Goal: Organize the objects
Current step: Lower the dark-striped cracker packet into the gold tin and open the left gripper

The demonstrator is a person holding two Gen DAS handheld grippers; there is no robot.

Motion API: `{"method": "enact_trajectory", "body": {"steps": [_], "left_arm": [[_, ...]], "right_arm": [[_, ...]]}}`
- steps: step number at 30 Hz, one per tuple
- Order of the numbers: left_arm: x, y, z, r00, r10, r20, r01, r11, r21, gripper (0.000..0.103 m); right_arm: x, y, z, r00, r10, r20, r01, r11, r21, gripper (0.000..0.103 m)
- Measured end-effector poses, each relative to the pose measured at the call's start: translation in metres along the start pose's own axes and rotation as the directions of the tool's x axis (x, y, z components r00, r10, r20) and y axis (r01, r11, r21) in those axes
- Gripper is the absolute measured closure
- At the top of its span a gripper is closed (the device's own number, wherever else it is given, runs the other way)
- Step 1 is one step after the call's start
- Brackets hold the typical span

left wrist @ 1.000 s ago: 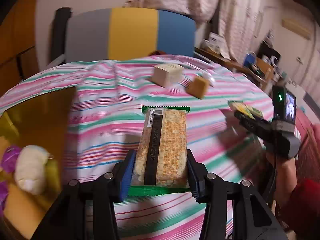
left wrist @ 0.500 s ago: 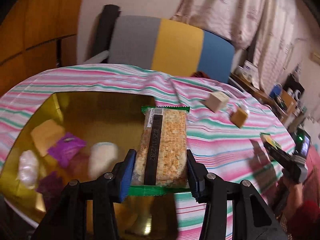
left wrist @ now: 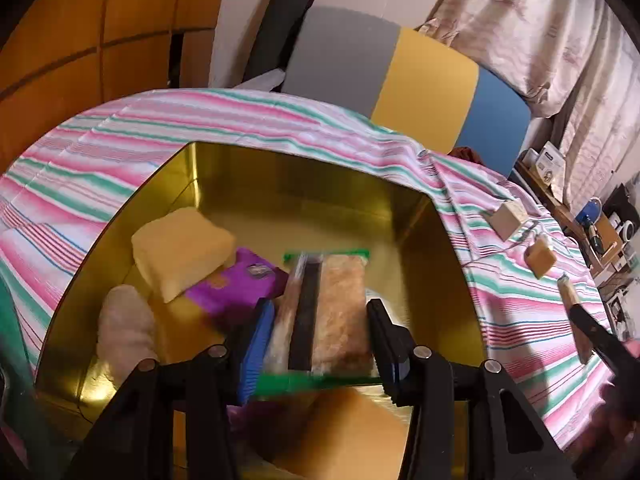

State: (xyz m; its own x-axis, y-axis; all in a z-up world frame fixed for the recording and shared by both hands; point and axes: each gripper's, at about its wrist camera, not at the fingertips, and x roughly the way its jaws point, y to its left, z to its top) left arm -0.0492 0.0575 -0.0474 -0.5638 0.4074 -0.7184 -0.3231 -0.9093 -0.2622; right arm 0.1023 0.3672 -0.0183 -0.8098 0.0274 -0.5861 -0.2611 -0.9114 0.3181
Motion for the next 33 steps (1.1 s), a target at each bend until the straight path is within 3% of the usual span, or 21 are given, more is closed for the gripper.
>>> {"method": "enact_trajectory", "body": {"steps": [4,9,12,14,15,20,26,33], "left_arm": [[0.004,0.007,0.001,1.000,0.022,-0.011,-0.022,1.000,-0.006,0.061],[0.004,0.009,-0.003,0.999,0.039,-0.018,-0.039,0.999,-0.010,0.059],[-0.004,0.006,-0.007,0.999,0.047,0.016,-0.047,0.999,0.006,0.048],[-0.012,0.004,-0.010,0.997,0.063,0.051,-0.064,0.998,0.016,0.025],[-0.015,0.004,-0.010,0.995,0.074,0.063,-0.075,0.997,0.019,0.021],[-0.027,0.008,-0.014,0.989,0.111,0.093,-0.113,0.993,0.019,0.014],[-0.036,0.023,-0.018,0.988,0.121,0.092,-0.116,0.992,-0.050,0.010],[-0.041,0.030,-0.023,0.988,0.126,0.089,-0.120,0.990,-0.077,0.009]], "right_arm": [[0.002,0.046,0.000,0.989,0.145,-0.041,-0.145,0.989,-0.015,0.055],[0.014,0.090,-0.006,0.958,0.263,-0.116,-0.264,0.965,0.006,0.055],[0.024,0.112,-0.010,0.942,0.297,-0.157,-0.299,0.954,0.009,0.055],[0.027,0.123,-0.014,0.934,0.310,-0.178,-0.315,0.949,0.002,0.055],[0.030,0.129,-0.015,0.930,0.315,-0.189,-0.321,0.947,-0.003,0.055],[0.047,0.145,-0.016,0.929,0.299,-0.217,-0.309,0.951,-0.015,0.055],[0.072,0.151,-0.011,0.936,0.267,-0.230,-0.265,0.963,0.043,0.055],[0.085,0.155,-0.013,0.959,0.153,-0.237,-0.151,0.988,0.029,0.054]]}}
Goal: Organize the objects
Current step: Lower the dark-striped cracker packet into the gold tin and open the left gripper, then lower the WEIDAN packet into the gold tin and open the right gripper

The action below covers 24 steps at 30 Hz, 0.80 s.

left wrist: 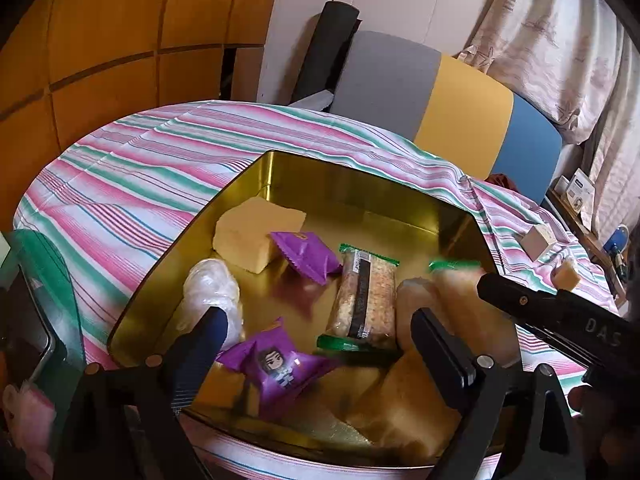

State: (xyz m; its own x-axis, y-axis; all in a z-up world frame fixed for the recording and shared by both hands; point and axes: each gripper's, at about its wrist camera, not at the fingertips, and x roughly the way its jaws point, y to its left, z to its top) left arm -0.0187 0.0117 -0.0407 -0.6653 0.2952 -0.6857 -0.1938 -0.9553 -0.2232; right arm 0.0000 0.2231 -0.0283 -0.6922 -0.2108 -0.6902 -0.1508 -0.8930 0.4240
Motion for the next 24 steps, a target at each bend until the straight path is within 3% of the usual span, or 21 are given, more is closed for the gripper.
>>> {"method": "enact_trajectory", "body": {"steps": [6,24], "left_arm": [[0.001,0.001,-0.002,1.000,-0.010,-0.005,0.010,1.000,-0.015,0.009],[0.001,-0.020,-0.007,0.997,-0.045,-0.059,0.043,0.999,-0.023,0.002]], "right_arm": [[-0.013,0.002,0.000,0.999,-0.006,0.051,0.008,0.999,-0.053,0.054],[-0.033,-0.021,0.000,0.997,0.022,0.080,-0.023,1.000,0.006,0.054]]}}
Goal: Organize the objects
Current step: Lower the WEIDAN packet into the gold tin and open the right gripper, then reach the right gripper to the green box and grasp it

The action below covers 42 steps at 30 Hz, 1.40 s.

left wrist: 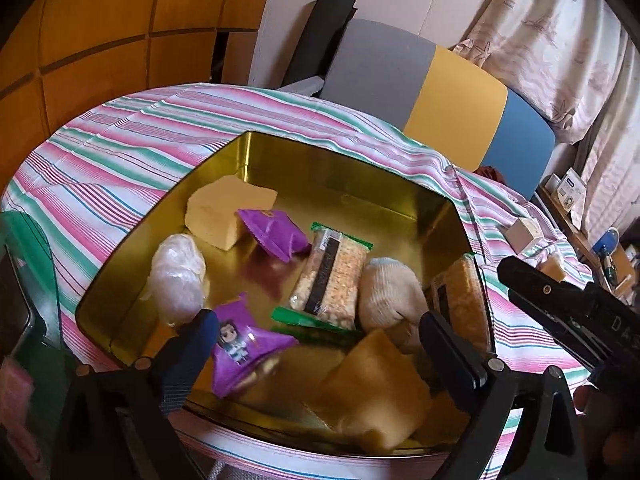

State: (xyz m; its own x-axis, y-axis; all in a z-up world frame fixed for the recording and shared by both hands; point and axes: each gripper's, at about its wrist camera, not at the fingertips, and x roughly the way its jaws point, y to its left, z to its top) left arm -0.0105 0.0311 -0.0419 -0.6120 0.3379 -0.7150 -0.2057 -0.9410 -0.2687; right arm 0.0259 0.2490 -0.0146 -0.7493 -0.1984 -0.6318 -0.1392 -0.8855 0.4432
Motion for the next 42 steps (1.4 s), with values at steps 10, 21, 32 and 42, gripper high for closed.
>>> {"method": "enact_trajectory", "body": {"steps": [10,21,32,42], "left_arm": [[0.001,-0.021,-0.005,1.000,-0.010,-0.016,0.011,0.999,0.043,0.001],[-0.002,-0.050,-0.009,0.999,-0.040,-0.033,0.044,0.992,0.116,0.001],[-0.004,-0.091,-0.018,0.993,-0.093,-0.070,0.106,0.973,0.206,0.000],[-0.003,-0.150,-0.036,0.981,-0.141,-0.131,0.177,0.928,0.328,0.000]], "right_arm": [[-0.012,-0.032,0.002,0.998,-0.051,0.020,0.050,0.997,0.063,0.053],[-0.024,-0.065,0.003,0.989,-0.145,0.024,0.142,0.984,0.103,0.053],[-0.045,-0.132,0.000,0.940,-0.342,-0.013,0.340,0.931,0.131,0.053],[-0.082,-0.207,-0.006,0.874,-0.482,-0.065,0.487,0.864,0.130,0.053]]}}
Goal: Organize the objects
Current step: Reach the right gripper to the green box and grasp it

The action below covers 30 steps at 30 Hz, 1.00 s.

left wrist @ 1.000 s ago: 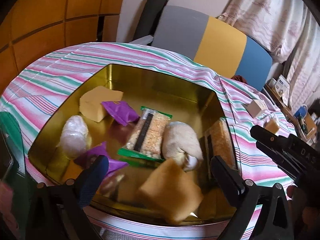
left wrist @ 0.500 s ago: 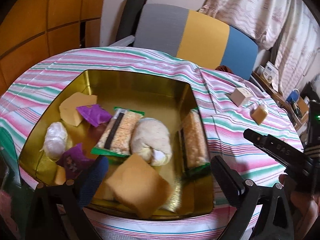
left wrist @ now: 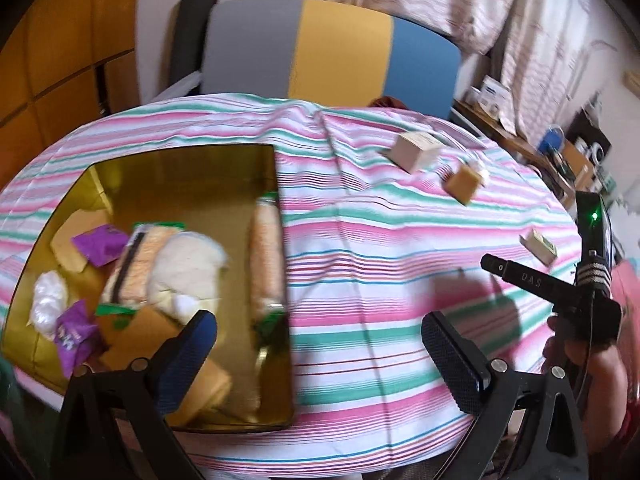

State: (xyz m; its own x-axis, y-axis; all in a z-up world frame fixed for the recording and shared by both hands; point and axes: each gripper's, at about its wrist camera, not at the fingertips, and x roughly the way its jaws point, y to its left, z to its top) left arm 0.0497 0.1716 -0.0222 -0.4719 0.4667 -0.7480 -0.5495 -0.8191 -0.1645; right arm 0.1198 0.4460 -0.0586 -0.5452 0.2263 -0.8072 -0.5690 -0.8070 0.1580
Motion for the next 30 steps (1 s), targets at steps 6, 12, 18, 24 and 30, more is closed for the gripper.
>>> {"method": "enact_trajectory", "body": {"steps": [6,12,18,24,30], "left_arm": [[0.008,-0.029,-0.002,0.999,-0.028,-0.028,0.030,0.997,0.076,0.000],[0.016,-0.044,-0.009,0.996,-0.040,-0.075,0.047,0.994,0.098,0.000],[0.017,-0.053,-0.014,0.995,-0.041,-0.086,0.051,0.992,0.116,0.000],[0.020,-0.058,-0.015,0.995,-0.042,-0.093,0.054,0.990,0.128,0.000],[0.022,-0.067,-0.016,0.993,-0.051,-0.105,0.065,0.988,0.140,0.000]], "right_arm": [[-0.007,-0.064,0.019,0.995,-0.100,0.029,0.100,0.995,-0.008,0.053],[-0.017,-0.145,0.068,0.986,-0.127,0.112,0.123,0.992,0.039,0.044],[0.007,-0.186,0.090,0.989,-0.145,0.030,0.145,0.989,0.007,0.044],[0.009,-0.169,0.060,0.995,0.090,-0.043,-0.088,0.995,0.043,0.044],[0.003,-0.139,0.056,0.999,-0.030,0.015,0.031,0.994,-0.103,0.044]]}}
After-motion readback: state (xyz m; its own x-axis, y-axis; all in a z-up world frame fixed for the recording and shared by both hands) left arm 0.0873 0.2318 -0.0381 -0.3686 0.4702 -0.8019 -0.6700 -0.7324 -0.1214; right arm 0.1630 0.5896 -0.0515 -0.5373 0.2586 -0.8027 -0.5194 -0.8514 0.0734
